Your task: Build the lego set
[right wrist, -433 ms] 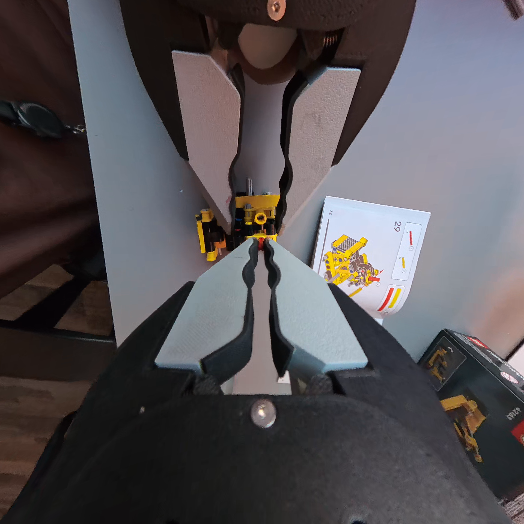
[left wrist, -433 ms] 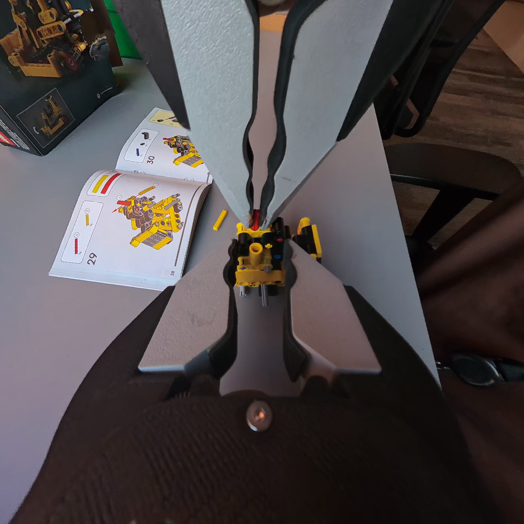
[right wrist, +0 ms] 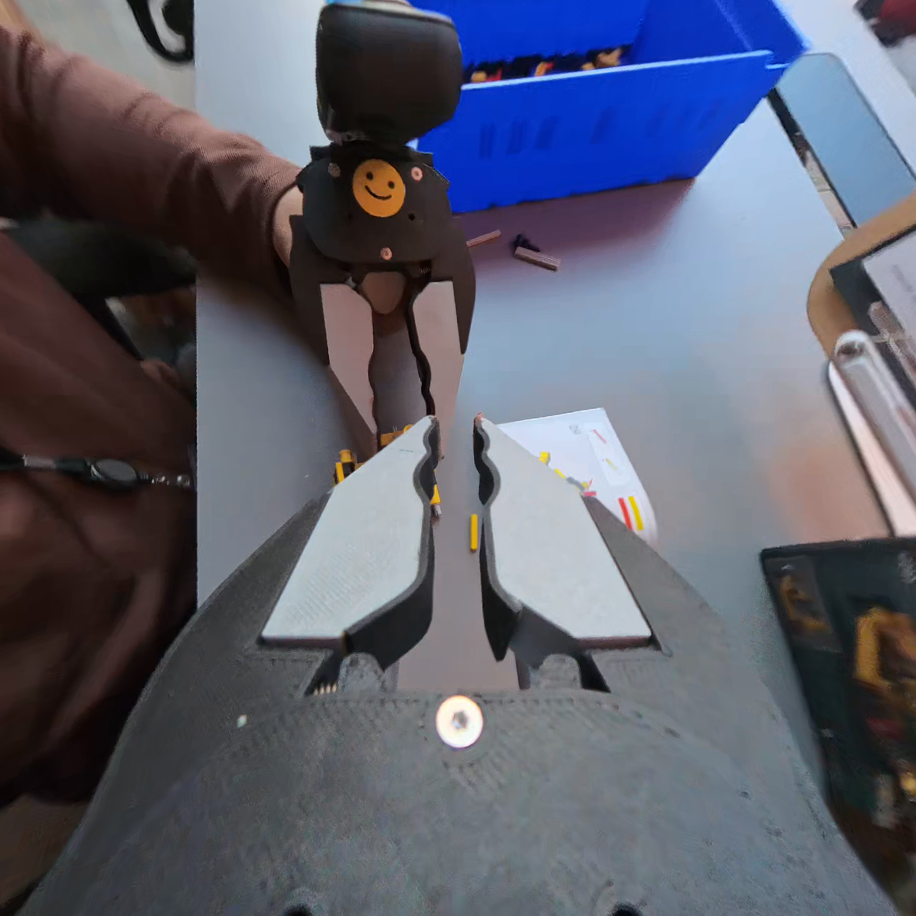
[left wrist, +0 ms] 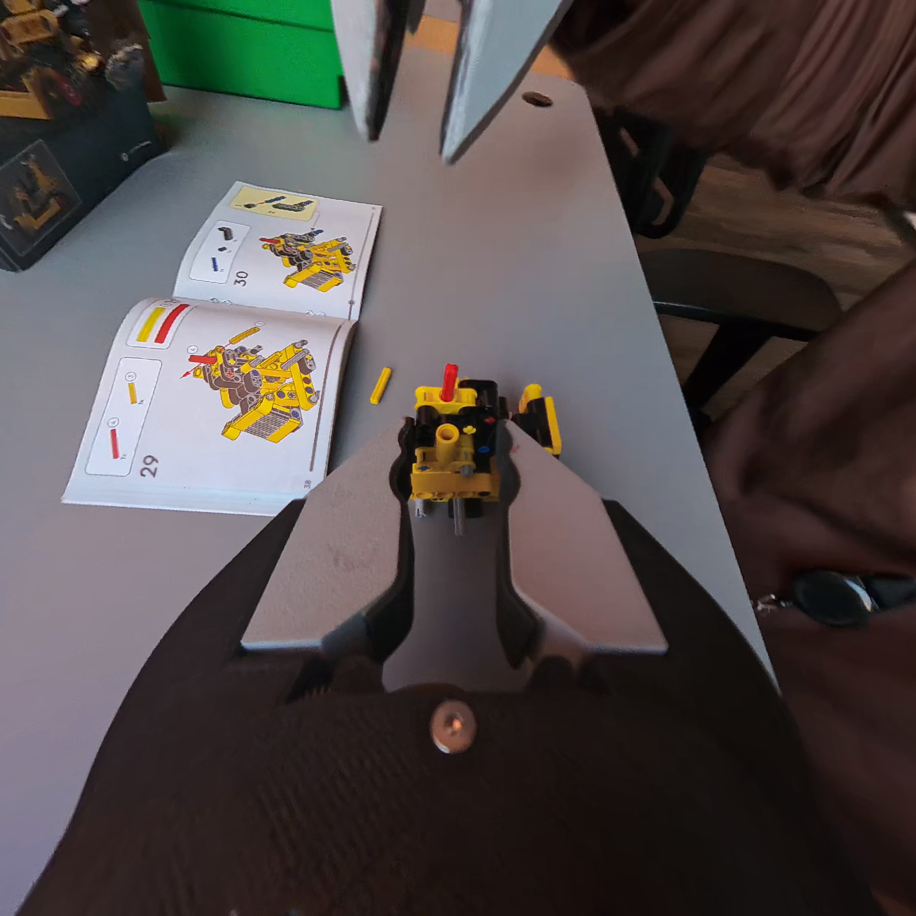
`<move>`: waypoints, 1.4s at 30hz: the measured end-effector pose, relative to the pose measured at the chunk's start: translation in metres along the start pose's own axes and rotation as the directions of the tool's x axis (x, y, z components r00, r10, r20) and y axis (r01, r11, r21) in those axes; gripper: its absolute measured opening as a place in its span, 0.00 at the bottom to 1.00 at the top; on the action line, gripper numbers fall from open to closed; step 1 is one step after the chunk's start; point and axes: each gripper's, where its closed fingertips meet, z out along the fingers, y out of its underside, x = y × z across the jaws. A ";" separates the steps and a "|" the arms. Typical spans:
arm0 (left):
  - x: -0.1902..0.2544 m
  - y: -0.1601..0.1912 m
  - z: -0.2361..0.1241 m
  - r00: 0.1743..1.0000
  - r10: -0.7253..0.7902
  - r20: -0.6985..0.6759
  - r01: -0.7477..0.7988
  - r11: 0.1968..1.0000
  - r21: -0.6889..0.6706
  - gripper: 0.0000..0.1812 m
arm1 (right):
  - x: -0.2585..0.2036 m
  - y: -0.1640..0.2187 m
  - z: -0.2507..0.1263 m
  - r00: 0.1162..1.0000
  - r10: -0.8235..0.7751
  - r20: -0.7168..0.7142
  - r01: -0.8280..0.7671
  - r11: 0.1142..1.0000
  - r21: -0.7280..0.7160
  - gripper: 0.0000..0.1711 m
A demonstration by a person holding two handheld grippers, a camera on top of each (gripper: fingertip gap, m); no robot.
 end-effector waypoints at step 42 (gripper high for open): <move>0.011 -0.006 -0.034 0.988 0.110 0.112 -0.064 0.933 -0.353 0.30 | 0.017 0.112 -0.014 0.960 0.142 -0.241 -0.103 0.980 0.169 0.02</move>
